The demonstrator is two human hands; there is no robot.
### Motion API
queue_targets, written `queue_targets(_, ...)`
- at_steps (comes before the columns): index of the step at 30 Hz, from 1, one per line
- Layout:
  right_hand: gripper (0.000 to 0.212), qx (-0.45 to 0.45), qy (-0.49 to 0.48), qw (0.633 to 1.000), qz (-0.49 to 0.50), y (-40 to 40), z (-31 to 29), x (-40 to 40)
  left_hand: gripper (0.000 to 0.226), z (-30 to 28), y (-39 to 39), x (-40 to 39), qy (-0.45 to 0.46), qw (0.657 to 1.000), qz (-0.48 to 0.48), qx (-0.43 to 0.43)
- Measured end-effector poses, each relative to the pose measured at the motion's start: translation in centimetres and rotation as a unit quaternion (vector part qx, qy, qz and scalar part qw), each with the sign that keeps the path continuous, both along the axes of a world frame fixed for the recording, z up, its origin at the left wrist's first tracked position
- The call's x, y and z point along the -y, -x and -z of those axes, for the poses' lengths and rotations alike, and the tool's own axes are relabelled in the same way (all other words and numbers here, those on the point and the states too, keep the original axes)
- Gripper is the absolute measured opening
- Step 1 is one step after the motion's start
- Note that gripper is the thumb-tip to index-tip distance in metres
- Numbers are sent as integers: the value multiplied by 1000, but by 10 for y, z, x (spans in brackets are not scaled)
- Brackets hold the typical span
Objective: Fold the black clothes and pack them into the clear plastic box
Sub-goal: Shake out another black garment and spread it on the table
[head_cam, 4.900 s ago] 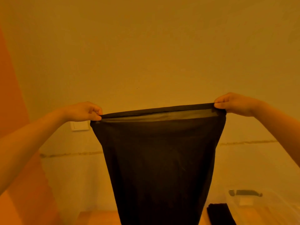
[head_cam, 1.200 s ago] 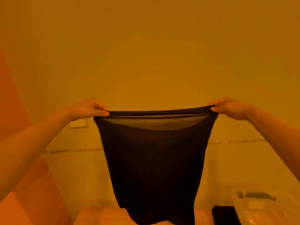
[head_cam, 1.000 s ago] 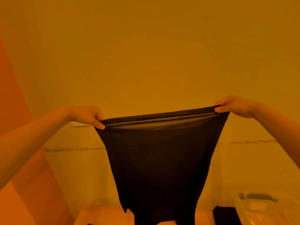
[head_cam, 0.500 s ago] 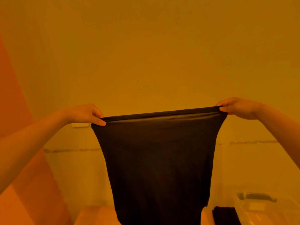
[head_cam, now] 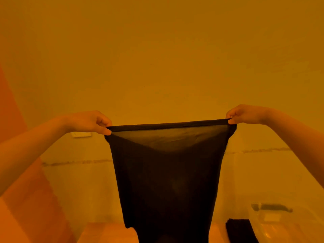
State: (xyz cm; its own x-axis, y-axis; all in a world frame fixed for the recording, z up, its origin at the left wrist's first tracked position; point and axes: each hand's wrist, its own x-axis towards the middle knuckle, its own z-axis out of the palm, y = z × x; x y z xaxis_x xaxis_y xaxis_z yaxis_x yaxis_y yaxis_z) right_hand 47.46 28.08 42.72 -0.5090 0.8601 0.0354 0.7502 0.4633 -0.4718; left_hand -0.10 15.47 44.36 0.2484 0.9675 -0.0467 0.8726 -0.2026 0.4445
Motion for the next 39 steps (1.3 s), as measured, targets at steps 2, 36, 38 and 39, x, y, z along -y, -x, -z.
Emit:
queue_targets(2, 21, -7, 16, 1000, 3, -1, 1, -2, 64, 1, 0, -1, -6, 998, 11, 58)
queue_targets(36, 18, -186, -179, 953, 158, -18, -8, 95, 35, 40, -12, 47, -321, 922, -132, 171)
queue_targets(38, 22, -178, -134, 962, 156, -17, 20, 123, 36, 76, -8, 75, -255, 934, -125, 216)
queue_targets(39, 23, -177, -111, 966, 151, -16, 37, 136, 36, 94, -7, 90, -214, 941, -125, 229)
